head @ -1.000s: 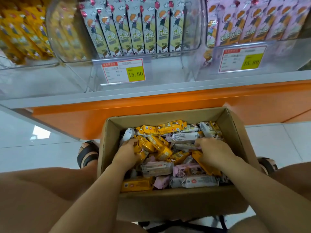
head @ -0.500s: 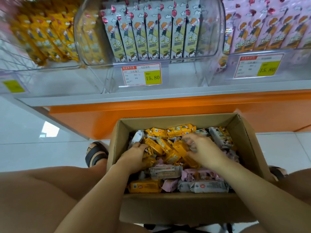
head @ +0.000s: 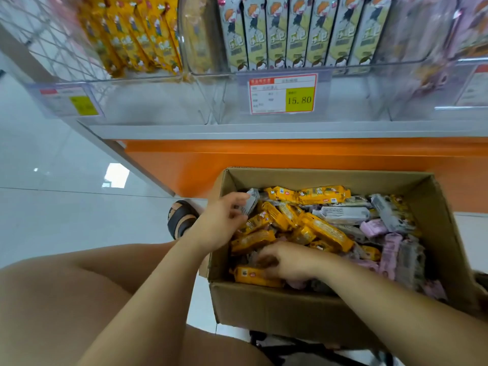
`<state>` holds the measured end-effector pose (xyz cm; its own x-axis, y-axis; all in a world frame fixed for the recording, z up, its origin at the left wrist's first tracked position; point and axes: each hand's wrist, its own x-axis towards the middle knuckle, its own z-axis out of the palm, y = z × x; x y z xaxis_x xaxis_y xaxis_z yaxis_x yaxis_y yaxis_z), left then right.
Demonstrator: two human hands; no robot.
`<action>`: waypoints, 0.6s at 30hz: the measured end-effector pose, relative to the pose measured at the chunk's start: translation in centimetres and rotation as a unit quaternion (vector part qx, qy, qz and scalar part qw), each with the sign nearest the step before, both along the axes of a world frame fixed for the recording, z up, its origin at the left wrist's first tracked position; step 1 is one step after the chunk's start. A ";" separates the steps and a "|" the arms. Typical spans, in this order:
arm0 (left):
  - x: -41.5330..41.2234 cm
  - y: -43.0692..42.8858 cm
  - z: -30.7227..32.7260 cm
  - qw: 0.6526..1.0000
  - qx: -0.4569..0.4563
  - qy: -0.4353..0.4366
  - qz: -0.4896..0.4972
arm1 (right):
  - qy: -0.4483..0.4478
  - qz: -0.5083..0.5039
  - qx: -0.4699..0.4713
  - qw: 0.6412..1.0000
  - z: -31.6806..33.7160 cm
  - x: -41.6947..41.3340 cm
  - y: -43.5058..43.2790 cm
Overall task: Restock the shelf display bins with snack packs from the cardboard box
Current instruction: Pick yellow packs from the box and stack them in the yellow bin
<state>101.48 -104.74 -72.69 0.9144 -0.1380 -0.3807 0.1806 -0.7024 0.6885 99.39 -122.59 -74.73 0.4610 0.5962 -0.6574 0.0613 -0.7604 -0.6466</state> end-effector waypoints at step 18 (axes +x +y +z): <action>1.2 -2.6 -4.4 0.985 0.100 0.118 -0.081 | -0.155 -0.295 -0.043 0.942 0.6 2.9 -7.7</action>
